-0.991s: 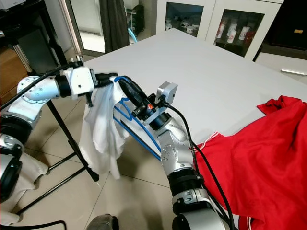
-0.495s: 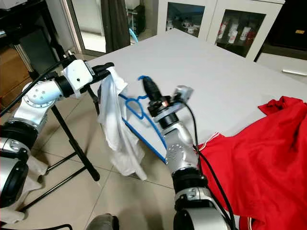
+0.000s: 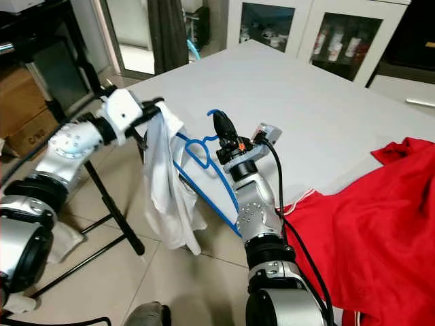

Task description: Hang hanger

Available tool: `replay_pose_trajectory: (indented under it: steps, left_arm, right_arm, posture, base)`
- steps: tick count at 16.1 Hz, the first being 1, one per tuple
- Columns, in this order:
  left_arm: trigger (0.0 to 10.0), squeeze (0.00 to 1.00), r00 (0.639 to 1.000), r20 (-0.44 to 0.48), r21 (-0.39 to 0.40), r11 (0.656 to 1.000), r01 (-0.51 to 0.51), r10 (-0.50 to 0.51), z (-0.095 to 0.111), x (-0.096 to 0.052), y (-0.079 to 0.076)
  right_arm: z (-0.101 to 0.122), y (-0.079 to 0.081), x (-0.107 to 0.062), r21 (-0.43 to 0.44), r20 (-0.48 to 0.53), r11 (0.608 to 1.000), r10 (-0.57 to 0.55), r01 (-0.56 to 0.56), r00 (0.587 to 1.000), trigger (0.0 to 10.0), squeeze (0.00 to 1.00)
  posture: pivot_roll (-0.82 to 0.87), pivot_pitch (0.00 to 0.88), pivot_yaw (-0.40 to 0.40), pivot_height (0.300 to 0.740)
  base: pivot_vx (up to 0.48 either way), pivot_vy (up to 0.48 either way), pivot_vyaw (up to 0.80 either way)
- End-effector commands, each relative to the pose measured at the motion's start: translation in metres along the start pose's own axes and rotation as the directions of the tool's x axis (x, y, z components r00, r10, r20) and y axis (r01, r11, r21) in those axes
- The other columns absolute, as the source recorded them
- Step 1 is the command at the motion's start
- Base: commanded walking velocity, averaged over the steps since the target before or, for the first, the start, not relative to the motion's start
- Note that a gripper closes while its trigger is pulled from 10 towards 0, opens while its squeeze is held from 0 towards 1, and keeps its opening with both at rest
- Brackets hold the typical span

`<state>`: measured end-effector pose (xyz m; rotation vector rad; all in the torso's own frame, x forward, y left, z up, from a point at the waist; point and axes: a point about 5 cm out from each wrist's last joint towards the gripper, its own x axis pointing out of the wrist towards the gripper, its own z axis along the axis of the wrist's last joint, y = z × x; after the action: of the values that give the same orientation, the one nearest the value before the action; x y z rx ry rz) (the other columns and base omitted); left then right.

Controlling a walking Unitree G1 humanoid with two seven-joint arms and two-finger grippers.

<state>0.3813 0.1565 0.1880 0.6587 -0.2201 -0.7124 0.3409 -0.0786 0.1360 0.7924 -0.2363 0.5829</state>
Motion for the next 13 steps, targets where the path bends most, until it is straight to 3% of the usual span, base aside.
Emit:
replay_pose_trajectory:
  steps: [1,4,9,13]
  left_arm:
    - [10.0,0.0,1.0,-0.008,0.018,1.0,0.023,-0.023,0.003,0.005,-0.002]
    - [10.0,0.0,0.998,-0.029,0.042,0.998,0.054,-0.053,0.0,0.006,-0.008]
    - [10.0,0.0,0.999,-0.023,0.068,0.997,0.045,-0.044,0.001,0.011,-0.016]
    - [10.0,0.0,0.999,-0.038,0.065,0.998,-0.021,0.023,0.001,0.011,-0.007]
  right_arm:
    - [-0.014,0.034,0.018,0.082,0.031,0.991,0.104,-0.107,0.994,10.0,0.0]
    - [-0.017,0.037,0.015,0.072,0.015,0.989,0.132,-0.132,0.991,10.0,0.0]
    - [-0.019,0.029,0.018,0.117,0.013,0.993,0.029,-0.03,0.999,10.0,0.0]
    - [-0.02,0.029,0.018,0.108,0.008,0.994,0.028,-0.028,1.0,10.0,0.0]
  posture:
    - [0.07,0.0,0.069,0.74]
    - [0.06,0.0,0.069,0.74]
    - [0.07,0.0,0.064,0.74]
    - [0.08,0.0,0.057,0.74]
  base:
    - [0.0,0.0,0.0]
    - [0.0,0.0,0.0]
    - [0.0,0.0,0.0]
    - [0.0,0.0,0.0]
